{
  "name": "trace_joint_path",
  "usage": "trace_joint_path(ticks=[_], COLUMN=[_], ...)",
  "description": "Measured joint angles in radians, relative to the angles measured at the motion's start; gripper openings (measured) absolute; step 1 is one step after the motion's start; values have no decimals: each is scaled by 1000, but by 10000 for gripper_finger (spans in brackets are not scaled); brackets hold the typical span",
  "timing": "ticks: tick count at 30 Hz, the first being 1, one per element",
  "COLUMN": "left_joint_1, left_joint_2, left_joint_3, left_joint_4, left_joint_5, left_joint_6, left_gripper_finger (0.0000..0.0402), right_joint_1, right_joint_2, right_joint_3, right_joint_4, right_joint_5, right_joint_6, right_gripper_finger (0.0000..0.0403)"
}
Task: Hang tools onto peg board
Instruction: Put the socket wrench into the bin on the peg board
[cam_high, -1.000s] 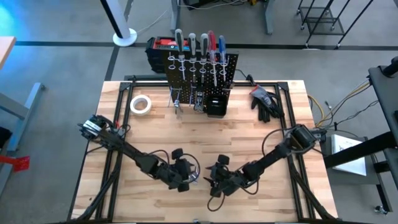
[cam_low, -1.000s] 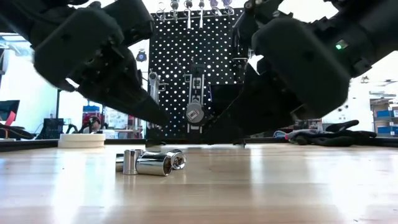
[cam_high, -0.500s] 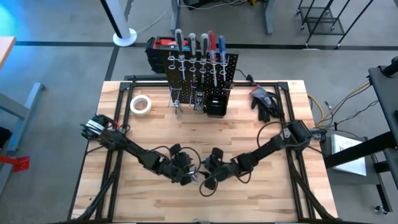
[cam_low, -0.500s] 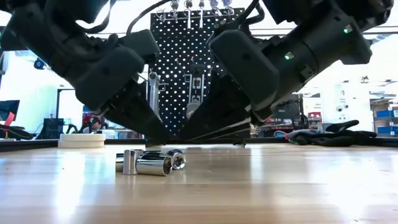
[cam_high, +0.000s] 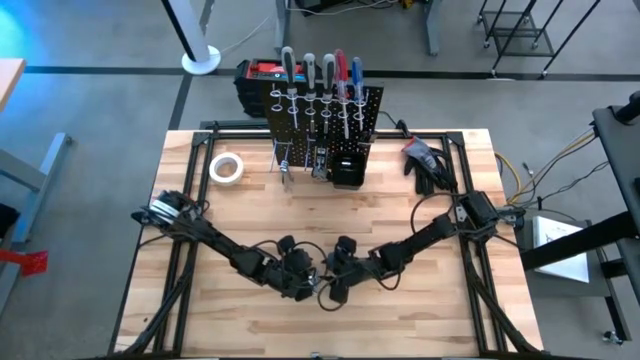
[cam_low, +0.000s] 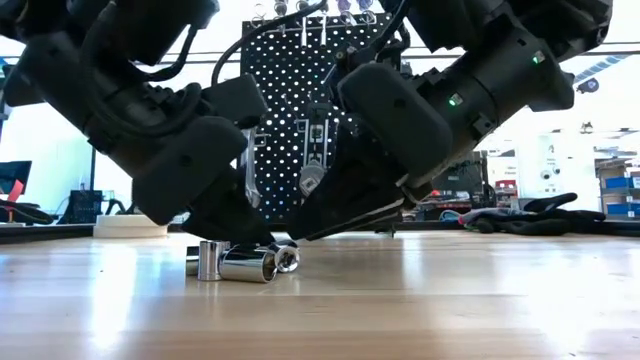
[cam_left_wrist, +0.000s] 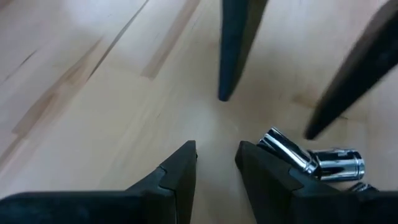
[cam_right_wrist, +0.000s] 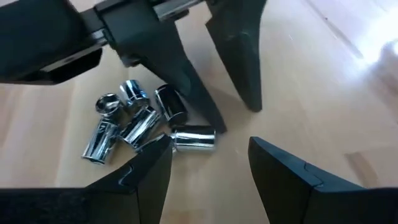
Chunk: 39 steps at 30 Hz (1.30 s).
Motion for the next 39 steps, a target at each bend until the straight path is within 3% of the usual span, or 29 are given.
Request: trace_joint_path(ticks=[8,14,23,31,39], left_joint_1=[2,2,-5,-8,-16], left_joint_2=[6,8,-42,-72,-73], left_joint_3=[41,65,83,83,84], left_joint_4=[-2,-9,-122,-149,-214], left_joint_5=[23,20,15,12,16], left_joint_6=[60,80,47,49,2], left_gripper_finger=[114,114,114,114,114], right_joint_1=[1,1,0,-44,-52], right_joint_2=[0,0,0,93,109], right_joint_3=[0,0,0,57,109], right_joint_4=[-59,-57,-41,32,-68], right_joint_5=[-4,-93,-134,-218,-233], right_joint_6=[-36,-82,-150,-272,-257], right_gripper_finger=[217,211,210,207,158])
